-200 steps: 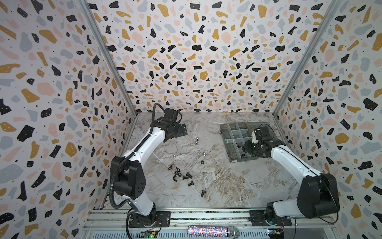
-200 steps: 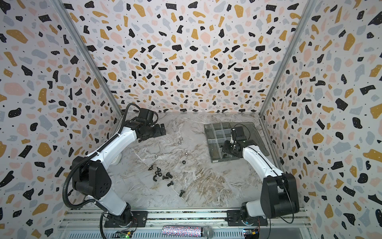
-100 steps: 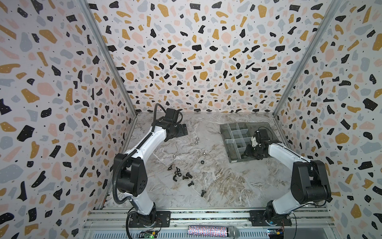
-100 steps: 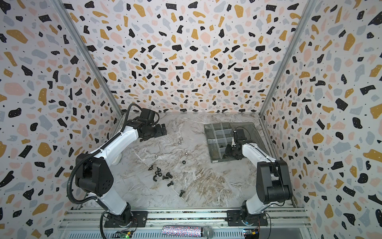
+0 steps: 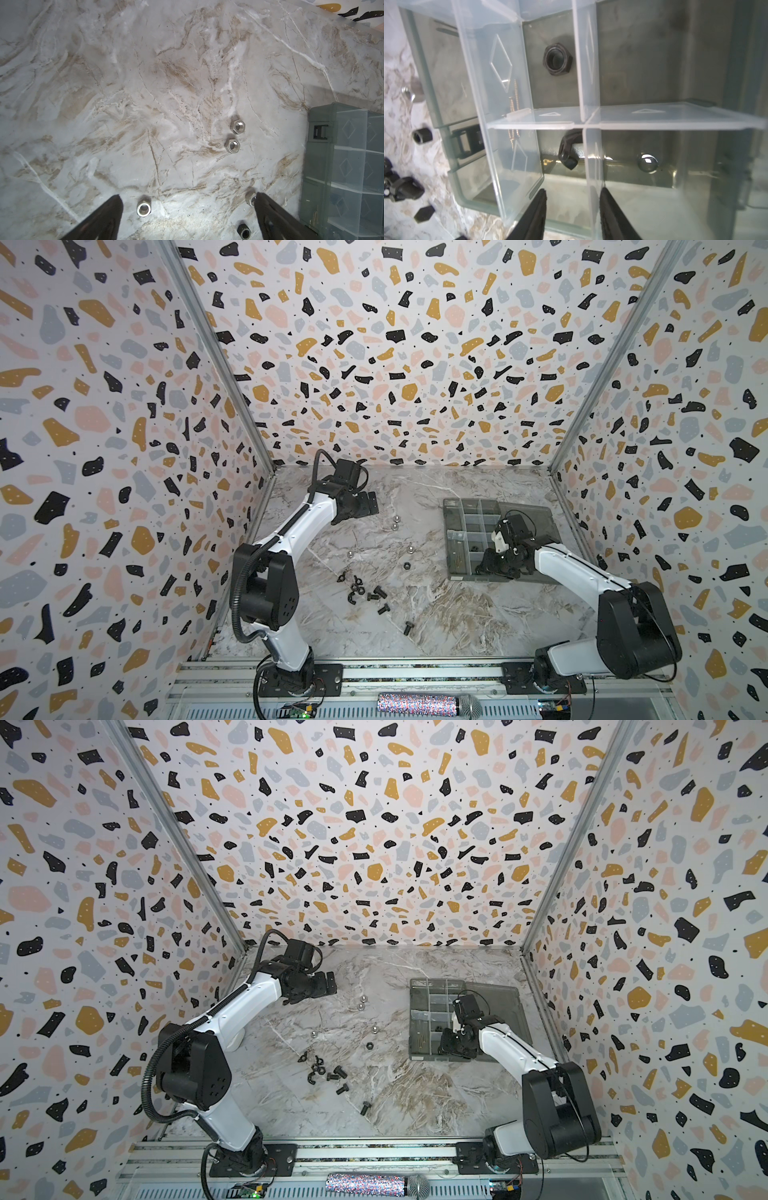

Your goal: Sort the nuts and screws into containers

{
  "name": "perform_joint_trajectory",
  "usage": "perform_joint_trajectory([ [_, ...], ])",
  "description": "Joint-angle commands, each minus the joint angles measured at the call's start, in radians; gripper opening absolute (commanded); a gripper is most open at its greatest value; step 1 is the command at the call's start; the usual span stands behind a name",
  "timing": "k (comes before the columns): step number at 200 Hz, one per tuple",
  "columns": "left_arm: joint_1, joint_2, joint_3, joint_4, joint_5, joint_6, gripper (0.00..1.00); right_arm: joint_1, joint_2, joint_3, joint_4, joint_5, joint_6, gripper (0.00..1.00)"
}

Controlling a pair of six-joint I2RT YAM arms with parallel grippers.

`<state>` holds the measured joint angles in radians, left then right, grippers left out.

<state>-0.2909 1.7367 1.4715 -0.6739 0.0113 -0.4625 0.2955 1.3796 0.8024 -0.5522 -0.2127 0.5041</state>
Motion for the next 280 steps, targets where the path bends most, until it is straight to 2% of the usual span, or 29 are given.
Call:
perform_joint_trajectory([
  [1, 0.006, 0.003, -0.025, -0.006, 0.018, 0.037, 1.0, 0.026, -0.063, -0.054, -0.127, 0.007, 0.039, 0.44],
  [29, 0.008, -0.007, -0.056, 0.001, 0.021, 0.045, 1.0, 0.039, -0.129, -0.11, -0.176, 0.01, 0.05, 0.44],
  [55, 0.01, -0.011, -0.062, 0.009, 0.033, 0.044, 1.0, 0.039, -0.169, -0.087, -0.216, 0.024, 0.037, 0.44],
  [93, 0.009, 0.006, -0.012, 0.007, 0.035, 0.045, 1.0, 0.035, -0.145, 0.121, -0.224, 0.038, -0.014, 0.59],
  [134, 0.009, 0.022, 0.017, 0.039, 0.069, 0.059, 1.0, -0.008, 0.01, 0.358, -0.189, 0.066, -0.069, 0.6],
  [172, 0.008, -0.025, -0.112, 0.129, 0.074, 0.067, 1.0, -0.058, 0.07, 0.36, -0.12, 0.045, -0.091, 0.6],
  [214, 0.008, -0.147, -0.295, 0.249, 0.063, 0.048, 1.0, -0.064, 0.106, 0.355, -0.09, 0.026, -0.117, 0.6],
  [280, 0.001, -0.232, -0.381, 0.255, 0.044, 0.035, 1.0, -0.061, 0.087, 0.343, -0.068, -0.005, -0.136, 0.59],
])
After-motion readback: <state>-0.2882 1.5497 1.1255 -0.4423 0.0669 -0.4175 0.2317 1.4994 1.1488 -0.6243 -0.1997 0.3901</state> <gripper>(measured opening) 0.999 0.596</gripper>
